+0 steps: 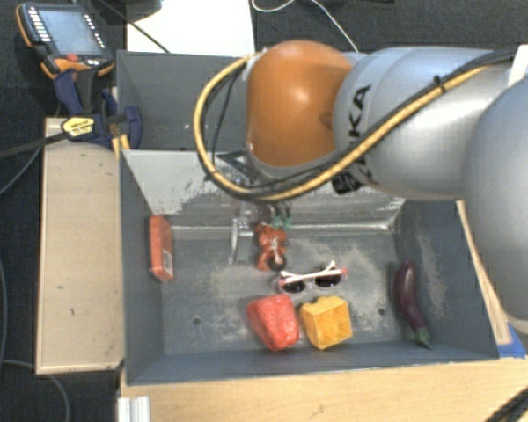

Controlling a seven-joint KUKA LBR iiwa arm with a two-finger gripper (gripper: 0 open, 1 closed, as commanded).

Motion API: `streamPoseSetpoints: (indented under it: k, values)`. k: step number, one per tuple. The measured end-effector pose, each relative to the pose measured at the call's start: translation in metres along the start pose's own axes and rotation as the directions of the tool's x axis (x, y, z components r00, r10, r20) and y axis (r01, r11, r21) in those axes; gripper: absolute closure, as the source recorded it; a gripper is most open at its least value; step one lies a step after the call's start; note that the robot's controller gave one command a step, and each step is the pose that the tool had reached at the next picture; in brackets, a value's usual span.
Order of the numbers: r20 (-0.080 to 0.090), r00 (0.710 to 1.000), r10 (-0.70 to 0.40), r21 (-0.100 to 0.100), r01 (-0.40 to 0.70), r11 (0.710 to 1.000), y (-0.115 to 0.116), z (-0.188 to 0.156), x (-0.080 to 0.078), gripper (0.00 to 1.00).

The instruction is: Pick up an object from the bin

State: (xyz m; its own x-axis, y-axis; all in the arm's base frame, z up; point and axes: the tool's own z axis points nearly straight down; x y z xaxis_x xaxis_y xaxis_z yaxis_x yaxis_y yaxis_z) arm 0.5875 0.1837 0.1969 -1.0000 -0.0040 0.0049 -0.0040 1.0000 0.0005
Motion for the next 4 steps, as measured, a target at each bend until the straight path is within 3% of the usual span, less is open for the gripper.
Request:
streamPoseSetpoints:
  k: [1, 2, 3, 4]
  values:
    - [0.008, 1.0, 0.008, -0.001, -0.008, 1.0, -0.001, -0.005, -0.002, 0.0]
    - [0.006, 0.949, -0.315, 0.0, 0.315, 0.949, -0.128, 0.122, -0.005, 0.0]
    - [0.007, 0.587, -0.809, 0.006, 0.809, 0.587, -0.019, 0.07, 0.002, 0.0]
    - [0.008, 0.835, -0.551, 0.002, 0.551, 0.835, -0.097, 0.085, 0.022, 0.0]
